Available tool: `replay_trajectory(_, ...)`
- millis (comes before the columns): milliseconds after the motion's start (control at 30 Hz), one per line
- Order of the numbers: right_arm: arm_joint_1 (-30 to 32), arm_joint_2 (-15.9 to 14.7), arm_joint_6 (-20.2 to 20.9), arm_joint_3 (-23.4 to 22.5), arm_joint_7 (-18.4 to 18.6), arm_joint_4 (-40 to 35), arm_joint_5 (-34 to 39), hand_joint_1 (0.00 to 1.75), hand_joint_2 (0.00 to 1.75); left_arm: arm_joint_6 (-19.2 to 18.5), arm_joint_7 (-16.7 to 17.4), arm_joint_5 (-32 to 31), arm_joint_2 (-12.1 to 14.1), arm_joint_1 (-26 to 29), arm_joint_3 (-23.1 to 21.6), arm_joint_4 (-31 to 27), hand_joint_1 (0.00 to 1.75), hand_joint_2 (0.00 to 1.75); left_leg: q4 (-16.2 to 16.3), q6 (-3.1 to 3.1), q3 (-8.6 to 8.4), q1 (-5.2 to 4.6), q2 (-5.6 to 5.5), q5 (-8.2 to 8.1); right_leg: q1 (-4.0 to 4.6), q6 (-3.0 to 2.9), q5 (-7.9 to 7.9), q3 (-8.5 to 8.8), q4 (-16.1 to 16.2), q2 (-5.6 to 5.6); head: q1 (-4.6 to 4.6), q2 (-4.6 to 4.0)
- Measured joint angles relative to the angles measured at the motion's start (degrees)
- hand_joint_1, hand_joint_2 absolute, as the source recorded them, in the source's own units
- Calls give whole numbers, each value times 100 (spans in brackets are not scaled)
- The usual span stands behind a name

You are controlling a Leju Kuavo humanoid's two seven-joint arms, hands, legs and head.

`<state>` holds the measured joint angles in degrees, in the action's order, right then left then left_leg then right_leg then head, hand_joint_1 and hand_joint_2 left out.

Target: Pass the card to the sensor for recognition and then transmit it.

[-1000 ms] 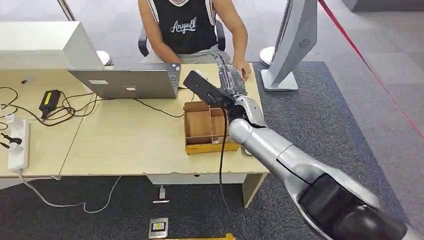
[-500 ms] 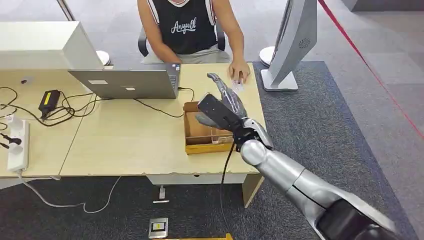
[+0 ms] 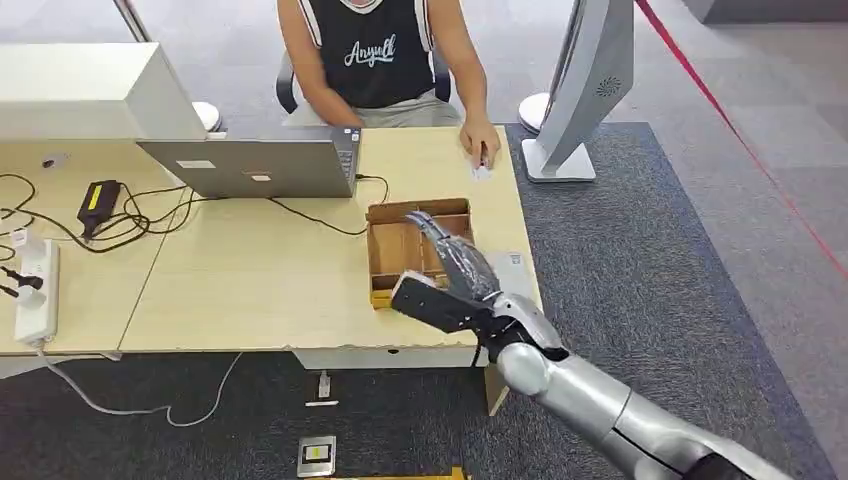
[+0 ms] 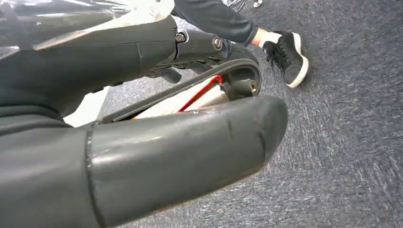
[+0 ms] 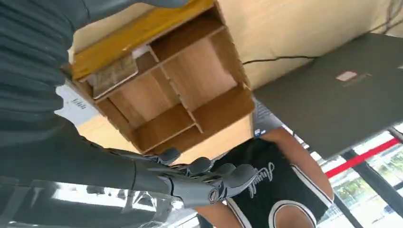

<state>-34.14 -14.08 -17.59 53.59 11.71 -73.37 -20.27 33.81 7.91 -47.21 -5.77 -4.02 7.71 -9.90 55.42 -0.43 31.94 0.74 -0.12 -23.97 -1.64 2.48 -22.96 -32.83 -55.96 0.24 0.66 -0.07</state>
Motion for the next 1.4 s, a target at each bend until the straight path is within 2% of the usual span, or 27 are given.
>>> replay_trajectory(200,107,-76,210,0,634,-72,-1222,0,175,-24,44,57,7,0,-133,-2,0,0,0,0,0,0,0,0,0,0,0,0,0,0,-2,-2)
replay_trajectory(433,47,-85,347,44,1137,-55,-2084,0,175,-42,114,201,28,2,-299,-37,0,0,-1,0,2,1,-1,0,0,0,0,0,-2,0,-4,0)
replay_trajectory(1067,-173,15,380,151,1266,197,-2316,0,175,-42,129,269,52,2,-559,-50,0,0,-1,0,4,0,-1,0,0,0,0,0,-2,0,-2,0)
replay_trajectory(1400,-559,107,702,286,1369,571,-2567,0,175,-88,96,378,72,5,-706,-83,0,0,0,0,4,0,-1,1,0,0,1,1,-2,0,-2,0)
